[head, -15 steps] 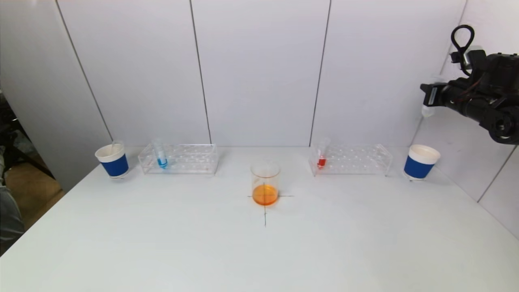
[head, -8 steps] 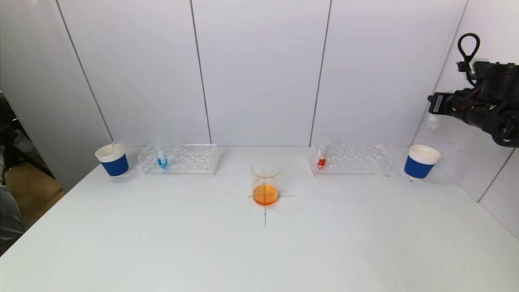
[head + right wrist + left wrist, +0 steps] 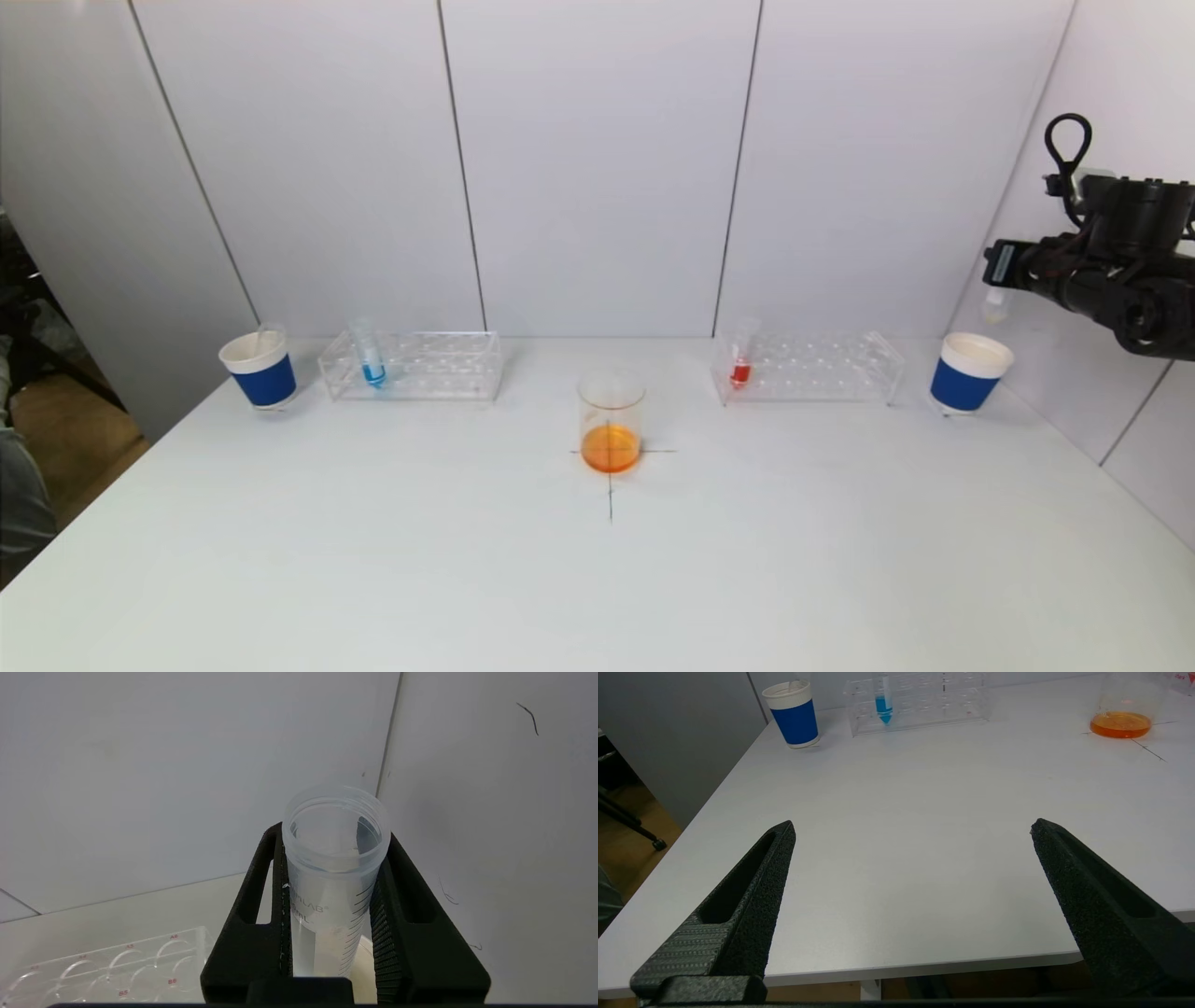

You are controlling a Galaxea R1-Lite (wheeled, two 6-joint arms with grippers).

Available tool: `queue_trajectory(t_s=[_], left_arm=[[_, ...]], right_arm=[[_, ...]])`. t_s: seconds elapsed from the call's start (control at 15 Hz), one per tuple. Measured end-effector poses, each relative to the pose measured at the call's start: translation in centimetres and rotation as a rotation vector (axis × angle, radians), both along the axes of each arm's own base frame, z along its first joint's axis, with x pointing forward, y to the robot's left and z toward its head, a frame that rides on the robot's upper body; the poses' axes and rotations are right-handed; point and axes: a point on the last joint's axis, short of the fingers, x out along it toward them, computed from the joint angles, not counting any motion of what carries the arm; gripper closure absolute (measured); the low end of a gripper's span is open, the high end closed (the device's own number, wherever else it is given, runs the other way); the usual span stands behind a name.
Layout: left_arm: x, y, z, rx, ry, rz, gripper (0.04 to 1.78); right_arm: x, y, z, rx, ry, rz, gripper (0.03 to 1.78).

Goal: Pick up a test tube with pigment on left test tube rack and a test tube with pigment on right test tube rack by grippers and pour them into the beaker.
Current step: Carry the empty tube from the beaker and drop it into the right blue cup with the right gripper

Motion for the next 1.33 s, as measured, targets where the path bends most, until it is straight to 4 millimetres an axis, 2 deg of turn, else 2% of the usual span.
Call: queue_trajectory(t_s=[0.4, 0.73, 1.33], left_arm=[[0.0, 0.0, 0.0, 0.000, 0.001, -0.001, 0.06], [0.0, 0.0, 0.0, 0.000, 0.000, 0.000, 0.06], [0.0, 0.0, 0.0, 0.000, 0.000, 0.000, 0.06]], right_arm=[[1.0, -1.2, -3.3, 0.008, 0.036, -0.021, 1.28], [1.6, -1.4, -5.6, 0.014, 0.060, -0.021, 1.28], [0.5, -1.0, -8.8, 0.002, 0.067, -0.018, 1.28]])
